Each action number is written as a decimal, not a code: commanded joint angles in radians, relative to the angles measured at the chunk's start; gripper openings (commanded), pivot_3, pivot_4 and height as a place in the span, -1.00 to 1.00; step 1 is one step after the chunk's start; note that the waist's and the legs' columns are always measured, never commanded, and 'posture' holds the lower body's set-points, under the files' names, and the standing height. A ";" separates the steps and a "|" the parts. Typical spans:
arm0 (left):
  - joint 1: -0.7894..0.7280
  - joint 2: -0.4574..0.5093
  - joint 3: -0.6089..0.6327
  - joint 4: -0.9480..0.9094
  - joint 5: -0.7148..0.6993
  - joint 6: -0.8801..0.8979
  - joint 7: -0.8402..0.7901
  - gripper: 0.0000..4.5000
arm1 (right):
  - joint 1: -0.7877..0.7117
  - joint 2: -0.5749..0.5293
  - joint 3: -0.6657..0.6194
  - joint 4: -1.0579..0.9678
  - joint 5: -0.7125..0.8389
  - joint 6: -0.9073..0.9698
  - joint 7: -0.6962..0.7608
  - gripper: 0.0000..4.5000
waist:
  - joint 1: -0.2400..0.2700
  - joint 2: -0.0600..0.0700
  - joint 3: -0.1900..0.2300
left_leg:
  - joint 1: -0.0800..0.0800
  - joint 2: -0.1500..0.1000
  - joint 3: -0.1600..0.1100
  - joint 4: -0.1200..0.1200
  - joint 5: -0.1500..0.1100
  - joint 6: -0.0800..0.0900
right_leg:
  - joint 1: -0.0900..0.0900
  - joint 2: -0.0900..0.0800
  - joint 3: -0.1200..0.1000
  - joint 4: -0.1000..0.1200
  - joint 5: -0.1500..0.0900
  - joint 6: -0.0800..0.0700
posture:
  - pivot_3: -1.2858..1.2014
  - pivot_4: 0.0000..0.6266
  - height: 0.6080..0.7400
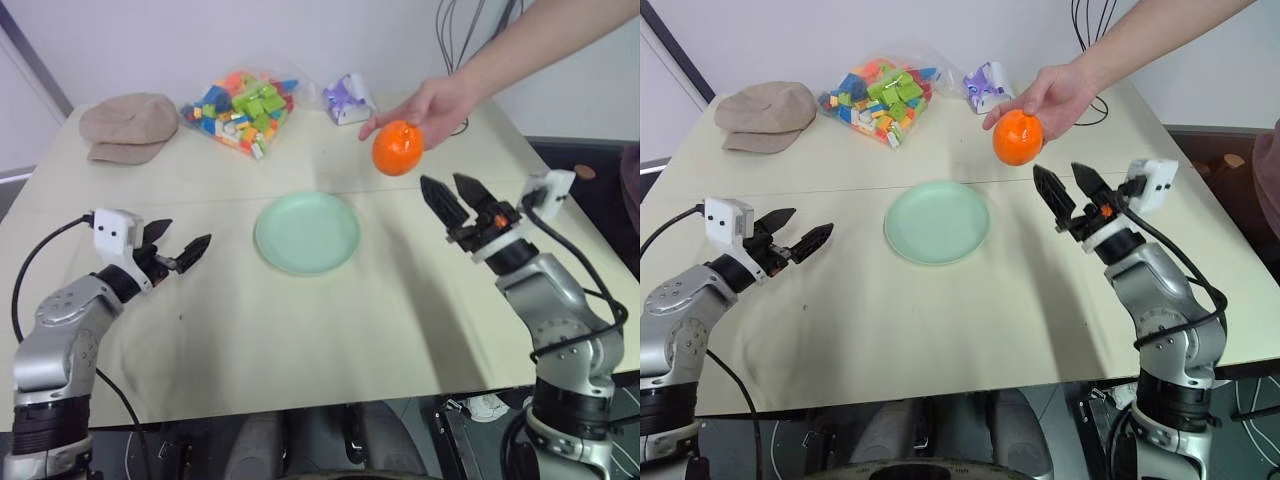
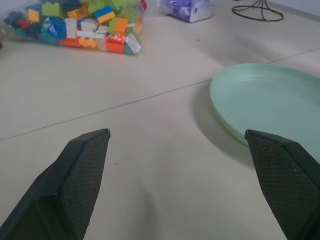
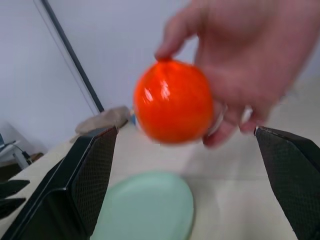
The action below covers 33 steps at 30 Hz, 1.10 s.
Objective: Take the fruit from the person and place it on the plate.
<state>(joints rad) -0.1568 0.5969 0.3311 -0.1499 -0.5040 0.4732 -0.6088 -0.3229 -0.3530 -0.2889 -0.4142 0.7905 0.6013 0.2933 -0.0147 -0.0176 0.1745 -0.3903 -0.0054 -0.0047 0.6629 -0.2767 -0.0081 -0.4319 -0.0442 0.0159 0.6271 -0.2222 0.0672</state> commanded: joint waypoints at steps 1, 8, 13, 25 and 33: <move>-0.027 0.016 0.005 -0.006 0.000 -0.004 -0.004 1.00 | -0.035 -0.007 0.054 0.016 -0.084 -0.060 0.014 1.00 | 0.001 0.000 0.000 | 0.000 0.000 0.000 0.000 0.000 0.000 | 0.000 0.000 0.000 0.000 0.000 0.000 | 0.03 -0.52 1.00; -0.010 0.003 0.012 -0.026 -0.005 -0.003 0.011 1.00 | -0.145 0.009 0.140 0.242 -0.234 -0.203 0.101 1.00 | -0.001 0.000 0.000 | -0.001 -0.001 0.001 -0.001 0.000 0.000 | 0.000 -0.001 0.000 -0.003 0.000 0.000 | 0.03 -0.52 1.00; 0.011 0.001 0.025 -0.045 -0.009 -0.002 0.025 1.00 | -0.219 0.040 0.147 0.366 -0.276 -0.275 0.131 1.00 | -0.001 0.000 0.000 | -0.001 0.000 0.000 -0.001 0.000 0.000 | 0.000 0.000 0.000 -0.002 0.000 0.000 | 0.03 -0.52 1.00; 0.061 -0.016 0.031 -0.086 -0.021 -0.001 0.057 1.00 | -0.242 0.046 0.113 0.386 -0.275 -0.297 0.143 0.38 | 0.001 0.000 0.000 | -0.001 0.000 0.000 -0.002 0.000 0.000 | 0.000 -0.002 0.000 -0.002 0.000 0.000 | 0.03 -0.52 1.00; 0.044 -0.005 0.029 -0.069 -0.020 0.002 0.047 1.00 | -0.230 0.012 0.118 0.269 -0.216 -0.192 0.145 0.38 | 0.001 0.001 0.001 | -0.001 0.000 0.000 -0.002 0.000 0.000 | -0.001 -0.003 0.000 -0.002 0.000 0.000 | 0.03 -0.52 1.00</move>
<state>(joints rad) -0.0960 0.5788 0.3401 -0.2036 -0.5133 0.4764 -0.5605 -0.5488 -0.3231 -0.1545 -0.0466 0.5328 0.3782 0.4219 -0.0133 -0.0166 0.1751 -0.3917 -0.0056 -0.0043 0.6613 -0.2768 -0.0081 -0.4325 -0.0468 0.0160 0.6246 -0.2218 0.0669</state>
